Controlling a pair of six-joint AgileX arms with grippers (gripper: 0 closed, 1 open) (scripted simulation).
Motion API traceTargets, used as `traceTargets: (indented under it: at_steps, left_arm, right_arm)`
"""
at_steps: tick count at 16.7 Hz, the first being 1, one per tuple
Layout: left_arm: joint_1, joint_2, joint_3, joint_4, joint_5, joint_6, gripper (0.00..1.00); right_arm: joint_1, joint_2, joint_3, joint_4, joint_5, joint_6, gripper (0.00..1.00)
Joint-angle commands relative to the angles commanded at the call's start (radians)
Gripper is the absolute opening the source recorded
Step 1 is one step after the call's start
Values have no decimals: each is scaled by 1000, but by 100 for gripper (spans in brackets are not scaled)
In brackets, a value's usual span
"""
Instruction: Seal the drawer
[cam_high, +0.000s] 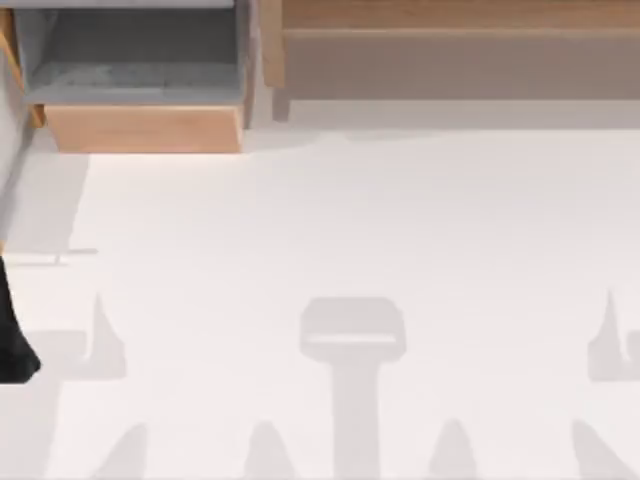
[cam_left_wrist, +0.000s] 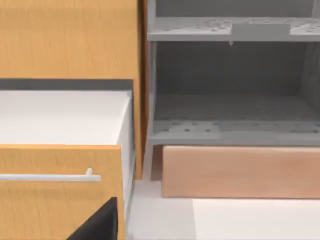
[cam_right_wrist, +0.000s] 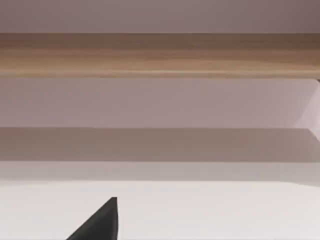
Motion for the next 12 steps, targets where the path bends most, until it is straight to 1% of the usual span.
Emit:
traceTargets:
  at_steps: [3, 5, 8, 12]
  left_arm:
    - [-13, 14, 6, 13, -13, 0, 100]
    - [-68, 69, 29, 61, -68, 2, 100]
    - [-208, 231, 86, 180, -206, 5, 100]
    - [-439, 534, 179, 376, -435, 11, 100]
  right_arm:
    - [0, 0, 0, 0, 0, 0, 100]
    - [0, 0, 0, 0, 0, 0, 100]
    - [0, 0, 0, 0, 0, 0, 100]
    - [0, 0, 0, 0, 0, 0, 100]
